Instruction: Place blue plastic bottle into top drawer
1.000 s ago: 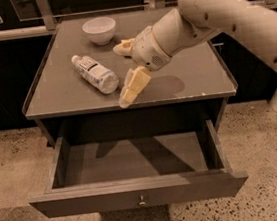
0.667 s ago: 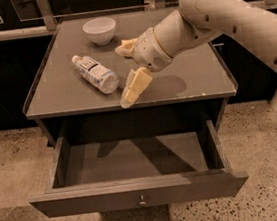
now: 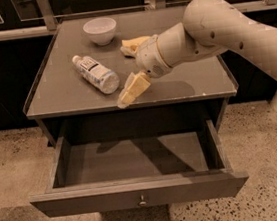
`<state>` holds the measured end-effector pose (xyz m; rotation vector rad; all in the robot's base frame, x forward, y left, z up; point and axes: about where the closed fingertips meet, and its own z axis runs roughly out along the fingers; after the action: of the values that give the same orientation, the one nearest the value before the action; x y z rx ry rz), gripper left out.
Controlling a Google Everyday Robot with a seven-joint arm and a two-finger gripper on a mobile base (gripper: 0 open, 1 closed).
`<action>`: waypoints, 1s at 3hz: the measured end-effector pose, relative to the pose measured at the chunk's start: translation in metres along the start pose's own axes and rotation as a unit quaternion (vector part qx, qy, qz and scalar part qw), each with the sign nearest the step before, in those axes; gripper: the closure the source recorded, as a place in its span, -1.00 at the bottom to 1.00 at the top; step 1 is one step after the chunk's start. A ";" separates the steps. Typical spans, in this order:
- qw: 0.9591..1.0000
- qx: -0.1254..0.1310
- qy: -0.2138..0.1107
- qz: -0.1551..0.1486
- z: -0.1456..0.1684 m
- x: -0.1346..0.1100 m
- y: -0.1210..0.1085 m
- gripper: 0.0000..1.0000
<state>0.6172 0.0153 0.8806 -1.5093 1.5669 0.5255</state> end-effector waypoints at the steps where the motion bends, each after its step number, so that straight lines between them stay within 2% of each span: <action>1: 1.000 0.026 -0.010 0.007 0.010 0.005 -0.005 -1.00; 3: 0.998 0.032 -0.030 0.033 0.045 0.013 -0.015 -1.00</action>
Offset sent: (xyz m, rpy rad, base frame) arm 0.0269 0.0213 -0.0318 0.0887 -0.0066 -0.0836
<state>0.6456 0.0410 0.8507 -1.3858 1.5764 0.5467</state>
